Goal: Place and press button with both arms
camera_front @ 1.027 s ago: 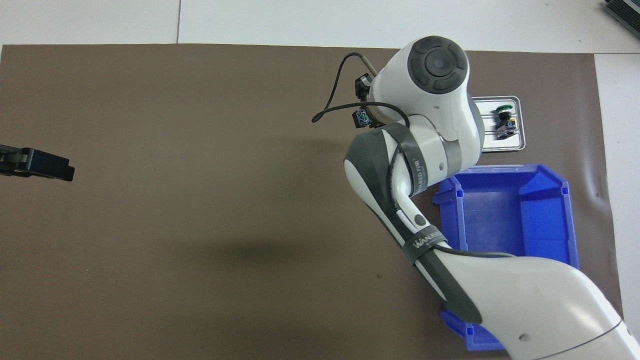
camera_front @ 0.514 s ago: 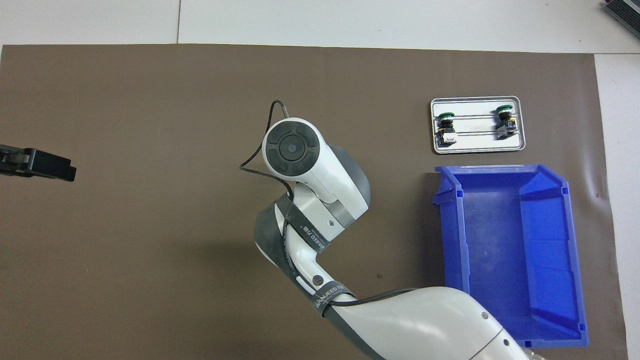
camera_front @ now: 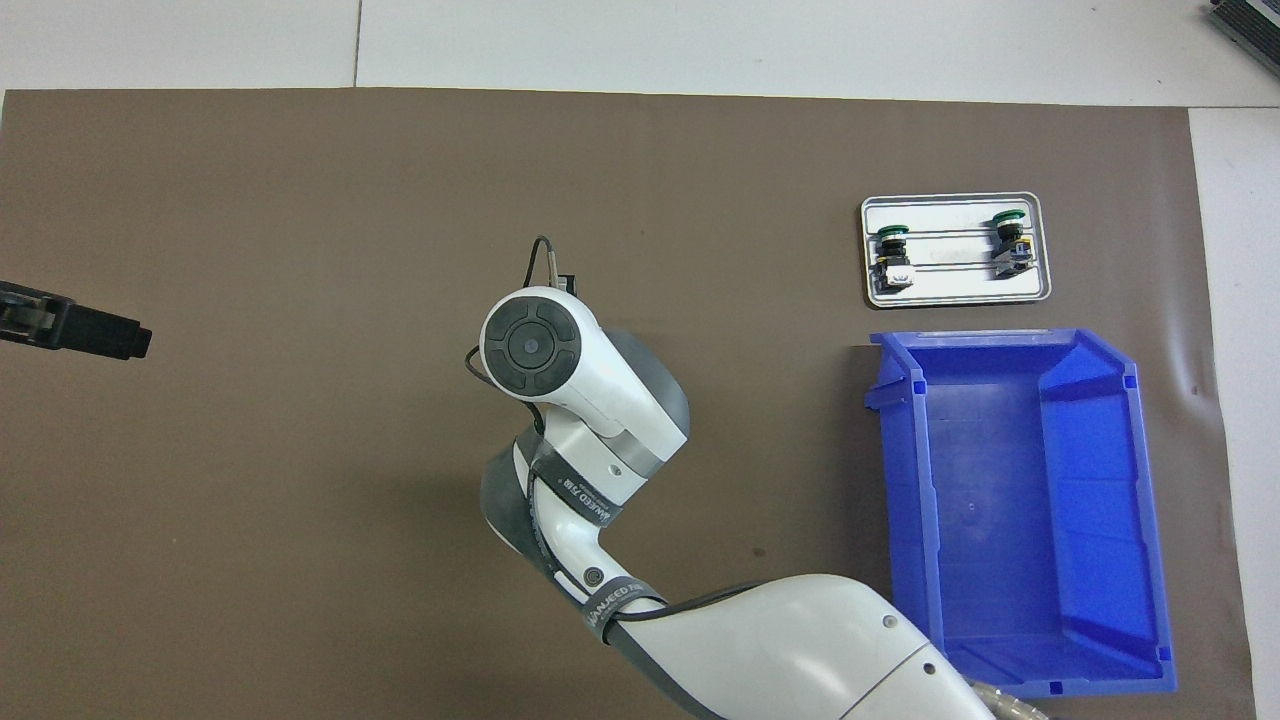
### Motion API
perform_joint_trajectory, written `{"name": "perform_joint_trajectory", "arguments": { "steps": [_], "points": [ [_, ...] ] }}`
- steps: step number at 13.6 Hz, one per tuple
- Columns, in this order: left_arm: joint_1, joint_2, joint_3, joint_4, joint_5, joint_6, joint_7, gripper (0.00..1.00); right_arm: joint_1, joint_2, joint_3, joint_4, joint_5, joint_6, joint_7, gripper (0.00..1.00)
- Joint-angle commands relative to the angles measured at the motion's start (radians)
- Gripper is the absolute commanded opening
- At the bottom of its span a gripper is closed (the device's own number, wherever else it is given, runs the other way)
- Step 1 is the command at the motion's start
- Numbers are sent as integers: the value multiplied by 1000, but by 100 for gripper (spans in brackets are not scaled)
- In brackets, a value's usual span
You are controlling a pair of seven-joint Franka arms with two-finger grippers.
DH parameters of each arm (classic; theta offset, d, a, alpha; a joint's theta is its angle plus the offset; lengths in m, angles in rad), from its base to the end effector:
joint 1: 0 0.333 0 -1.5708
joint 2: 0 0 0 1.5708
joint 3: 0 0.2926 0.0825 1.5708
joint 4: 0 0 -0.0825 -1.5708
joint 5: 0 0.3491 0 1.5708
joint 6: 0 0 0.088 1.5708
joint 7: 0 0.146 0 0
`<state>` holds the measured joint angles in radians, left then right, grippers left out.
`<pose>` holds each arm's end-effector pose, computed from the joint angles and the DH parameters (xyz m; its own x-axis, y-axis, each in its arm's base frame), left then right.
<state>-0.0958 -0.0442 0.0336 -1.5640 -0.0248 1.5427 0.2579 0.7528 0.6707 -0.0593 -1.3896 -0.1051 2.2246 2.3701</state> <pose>0.5041 -0.0347 0.5852 0.9486 -0.3152 0.0288 -0.3158 -0.9486 0.0195 0.5410 0.4510 0.2911 -0.0304 -0.9993 -0.0239 -0.9785 0.0346 -0.2035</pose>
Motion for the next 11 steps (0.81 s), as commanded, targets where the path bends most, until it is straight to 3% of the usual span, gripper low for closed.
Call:
{"name": "perform_joint_trajectory", "arguments": {
  "steps": [1,4,5,6,7,8,11],
  "points": [
    [1,-22,2,-33,-9,43,99,100,14,-20,1,-103,-24,88,41,0],
    [-8,-14,-3,-33,-9,82,170,100,20,-36,1,-153,-25,133,40,0],
    [-10,-11,-3,-33,-15,94,214,100,20,-36,1,-158,-25,139,40,9],
    [-7,-5,-3,-31,-52,103,283,100,20,-36,1,-157,-25,139,40,53],
    [-4,-2,2,-31,-78,103,355,100,22,-36,1,-155,-31,132,29,90],
    [-7,1,2,-31,-81,106,419,100,29,-36,0,-149,-37,121,14,100],
    [-18,29,-7,-28,-84,143,622,100,27,-65,1,-134,-109,93,-115,100]
  ]
}}
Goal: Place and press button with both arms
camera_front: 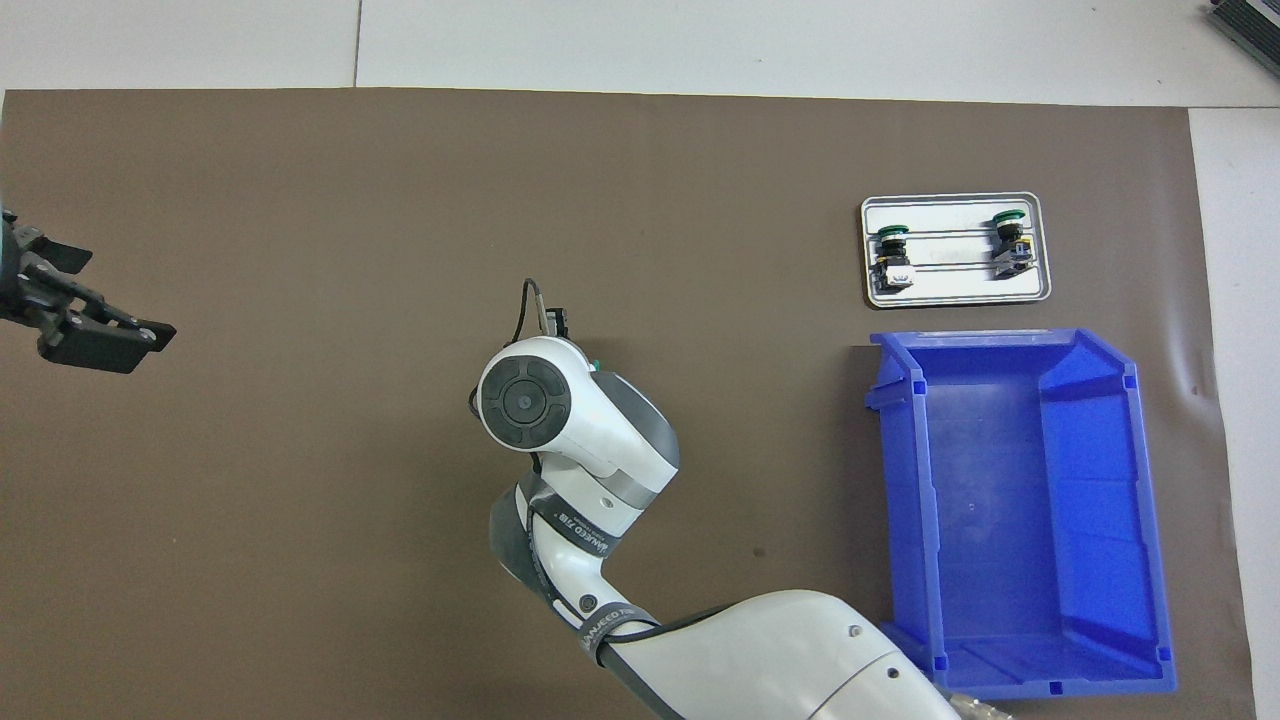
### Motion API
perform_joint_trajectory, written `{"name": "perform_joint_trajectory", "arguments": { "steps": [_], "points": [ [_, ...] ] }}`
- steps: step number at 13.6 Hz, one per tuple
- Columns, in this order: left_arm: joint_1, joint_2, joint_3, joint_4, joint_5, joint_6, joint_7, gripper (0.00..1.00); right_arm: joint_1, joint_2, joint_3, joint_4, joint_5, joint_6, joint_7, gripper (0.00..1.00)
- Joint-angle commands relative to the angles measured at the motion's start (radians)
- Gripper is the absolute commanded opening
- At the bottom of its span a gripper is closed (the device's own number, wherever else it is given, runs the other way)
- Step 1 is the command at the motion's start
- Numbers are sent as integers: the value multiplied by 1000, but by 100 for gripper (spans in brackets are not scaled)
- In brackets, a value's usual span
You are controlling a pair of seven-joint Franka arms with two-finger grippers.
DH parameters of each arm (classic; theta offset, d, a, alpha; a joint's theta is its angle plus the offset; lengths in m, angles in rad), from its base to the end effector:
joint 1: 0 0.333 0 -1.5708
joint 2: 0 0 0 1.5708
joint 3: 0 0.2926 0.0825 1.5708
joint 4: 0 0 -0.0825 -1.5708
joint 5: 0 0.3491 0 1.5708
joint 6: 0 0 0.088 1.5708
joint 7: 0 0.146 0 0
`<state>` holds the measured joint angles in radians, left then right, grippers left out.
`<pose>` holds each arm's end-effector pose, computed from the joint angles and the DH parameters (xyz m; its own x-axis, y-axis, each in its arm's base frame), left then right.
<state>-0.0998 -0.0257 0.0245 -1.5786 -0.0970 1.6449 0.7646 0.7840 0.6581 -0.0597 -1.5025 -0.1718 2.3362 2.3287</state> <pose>0.5211 -0.0527 0.5797 0.6639 -0.7358 0.1335 -0.7430 -0.6692 0.0070 0.5200 0.4579 0.2615 0.0882 -0.9960 0.0175 -0.9665 -0.0898 -0.2405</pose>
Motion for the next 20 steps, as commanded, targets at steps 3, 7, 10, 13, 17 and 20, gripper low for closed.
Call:
{"name": "perform_joint_trajectory", "arguments": {
  "steps": [3,7,10,13,17,20],
  "points": [
    [-52,39,2,-17,-12,65,225,100,-86,-196,3,-54,-28,-73,-265,100],
    [-121,114,2,-15,-9,67,392,100,-190,-326,3,-58,-3,-211,-637,100],
    [-214,199,2,-18,-12,165,392,100,-293,-380,1,-59,44,-271,-946,100],
    [-316,240,6,-76,-10,278,331,100,-412,-455,1,-58,107,-356,-1278,100],
    [-441,360,9,-74,36,397,248,100,-538,-535,1,-50,113,-469,-1635,100],
    [-501,467,11,-75,54,478,159,100,-615,-587,-5,-32,153,-582,-1846,100]
  ]
}}
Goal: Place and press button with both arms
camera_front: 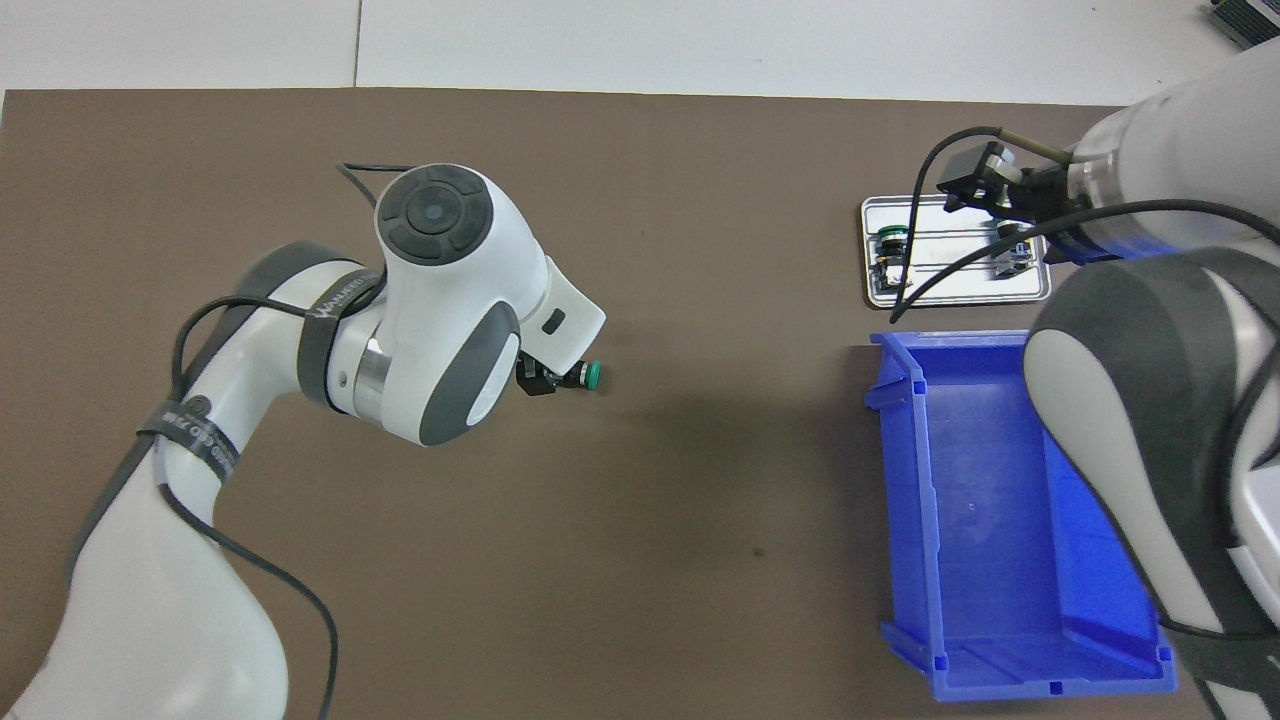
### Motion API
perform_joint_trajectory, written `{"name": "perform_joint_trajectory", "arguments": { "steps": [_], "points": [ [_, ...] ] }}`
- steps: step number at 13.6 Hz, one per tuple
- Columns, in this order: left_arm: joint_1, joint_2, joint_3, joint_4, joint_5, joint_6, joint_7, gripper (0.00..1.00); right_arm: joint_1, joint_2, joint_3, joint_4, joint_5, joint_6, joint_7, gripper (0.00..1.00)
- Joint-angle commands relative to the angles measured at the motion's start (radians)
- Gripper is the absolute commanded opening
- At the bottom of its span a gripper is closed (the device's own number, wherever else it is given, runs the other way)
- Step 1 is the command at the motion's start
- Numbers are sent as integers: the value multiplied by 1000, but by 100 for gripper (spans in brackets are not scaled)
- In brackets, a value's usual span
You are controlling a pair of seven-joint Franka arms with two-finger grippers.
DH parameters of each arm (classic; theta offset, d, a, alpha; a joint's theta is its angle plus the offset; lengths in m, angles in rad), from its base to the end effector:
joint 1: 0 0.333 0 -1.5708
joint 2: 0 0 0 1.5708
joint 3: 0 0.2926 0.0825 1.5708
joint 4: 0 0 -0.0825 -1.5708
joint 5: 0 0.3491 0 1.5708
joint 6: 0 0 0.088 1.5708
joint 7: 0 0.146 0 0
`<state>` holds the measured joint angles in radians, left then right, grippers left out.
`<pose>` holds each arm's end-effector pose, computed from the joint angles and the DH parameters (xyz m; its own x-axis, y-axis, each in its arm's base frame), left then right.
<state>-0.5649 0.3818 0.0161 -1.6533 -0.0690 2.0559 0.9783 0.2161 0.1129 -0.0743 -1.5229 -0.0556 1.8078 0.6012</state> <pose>0.5303 -0.3323 0.3473 0.0742 -0.9956 0.0574 -0.9972 -0.0735 0.0145 0.5751 0.0774 0.5457 0.8846 -0.4315 0.1771 -0.4308 -0.9014 -0.0441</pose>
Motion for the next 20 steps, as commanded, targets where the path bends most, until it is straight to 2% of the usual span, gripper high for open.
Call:
{"name": "perform_joint_trajectory", "arguments": {
  "steps": [1,4,7,11,13,14,16,20],
  "points": [
    [-45,77,19,-3,25,78,-64,100,-67,-51,7,-7,40,-96,-171,100],
    [-64,78,19,-37,25,93,-66,100,-119,-99,5,0,43,-178,-299,100],
    [-82,74,21,-121,26,165,-66,100,-129,-137,2,-6,43,-264,-330,100],
    [-102,69,22,-169,26,201,-73,100,-124,-167,4,-57,42,-260,-351,100],
    [-104,71,22,-158,26,204,-101,94,-124,-167,4,-57,40,-255,-353,100],
    [-105,69,22,-157,26,204,-113,86,-126,-167,4,-57,40,-255,-353,100],
    [-105,69,22,-157,60,201,-125,55,-129,-167,4,-57,40,-257,-353,100],
    [-105,74,22,-109,95,207,-197,15,-124,-167,4,-56,40,-260,-351,100]
  ]
}}
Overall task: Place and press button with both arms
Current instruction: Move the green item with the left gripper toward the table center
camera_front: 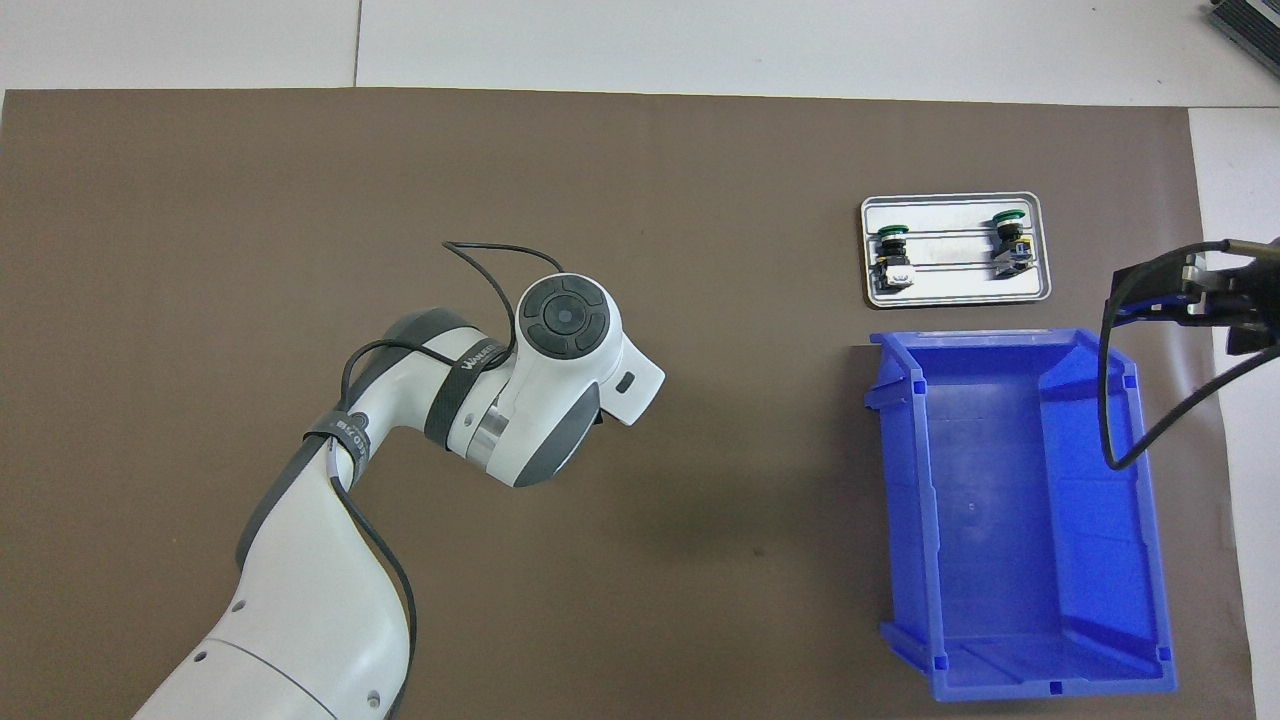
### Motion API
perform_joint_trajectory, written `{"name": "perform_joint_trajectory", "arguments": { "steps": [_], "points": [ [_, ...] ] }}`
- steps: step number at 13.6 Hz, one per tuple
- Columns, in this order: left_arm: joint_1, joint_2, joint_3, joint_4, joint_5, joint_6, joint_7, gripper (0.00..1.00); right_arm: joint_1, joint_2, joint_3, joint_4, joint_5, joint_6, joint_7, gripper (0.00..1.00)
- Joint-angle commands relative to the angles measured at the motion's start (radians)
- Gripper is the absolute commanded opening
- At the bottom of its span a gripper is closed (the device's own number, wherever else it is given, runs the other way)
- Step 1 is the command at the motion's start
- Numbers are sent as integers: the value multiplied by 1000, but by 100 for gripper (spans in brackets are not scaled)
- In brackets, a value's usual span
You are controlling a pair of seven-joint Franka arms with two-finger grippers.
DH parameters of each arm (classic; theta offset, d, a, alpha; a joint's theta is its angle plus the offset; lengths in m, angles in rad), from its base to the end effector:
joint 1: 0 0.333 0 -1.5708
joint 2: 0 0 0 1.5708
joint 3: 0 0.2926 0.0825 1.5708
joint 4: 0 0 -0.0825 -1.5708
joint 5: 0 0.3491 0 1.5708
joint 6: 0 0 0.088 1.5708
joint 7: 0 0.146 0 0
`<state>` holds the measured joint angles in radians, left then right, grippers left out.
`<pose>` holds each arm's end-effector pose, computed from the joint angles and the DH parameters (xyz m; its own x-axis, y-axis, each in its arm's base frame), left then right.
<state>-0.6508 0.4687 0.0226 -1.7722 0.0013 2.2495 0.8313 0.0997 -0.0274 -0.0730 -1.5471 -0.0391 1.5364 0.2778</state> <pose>0.5011 -0.3649 0.2595 0.1078 -0.9942 -0.0024 -0.9941 -0.1078 -0.0140 0.5093 0.0073 0.5835 0.9680 -0.2496 0.0262 -0.2503 -0.9677 0.0310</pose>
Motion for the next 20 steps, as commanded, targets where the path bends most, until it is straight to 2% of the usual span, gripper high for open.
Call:
{"name": "perform_joint_trajectory", "arguments": {
  "steps": [1,4,6,7,9,12,14,16,18,20],
  "points": [
    [-17,-15,16,19,25,12,-58,0,-11,-26,2,-30,22,11,-28,100],
    [32,-50,16,2,13,13,-116,0,-8,-28,1,-30,19,4,-28,100],
    [98,-83,5,-25,-76,13,-114,0,-6,-28,1,-30,12,4,-29,100],
    [135,-102,2,-47,-174,16,-48,0,-5,-28,1,-30,8,2,-28,100],
    [189,-148,8,-110,-443,27,154,0,-5,-28,1,-30,8,2,-28,100],
    [269,-189,8,-226,-796,123,470,0,-5,-29,2,-33,8,-4,-28,100],
    [293,-206,8,-282,-1107,168,727,0,-14,-29,2,-36,8,-9,-34,100],
    [319,-225,11,-341,-1399,171,1005,0,-58,-20,7,-28,8,-1,-189,100],
    [333,-239,11,-389,-1584,160,1187,0,-84,-23,15,-31,8,-2,-213,100],
    [339,-236,13,-414,-1688,98,1280,0,-103,-23,31,-34,10,-2,-175,100]
  ]
}}
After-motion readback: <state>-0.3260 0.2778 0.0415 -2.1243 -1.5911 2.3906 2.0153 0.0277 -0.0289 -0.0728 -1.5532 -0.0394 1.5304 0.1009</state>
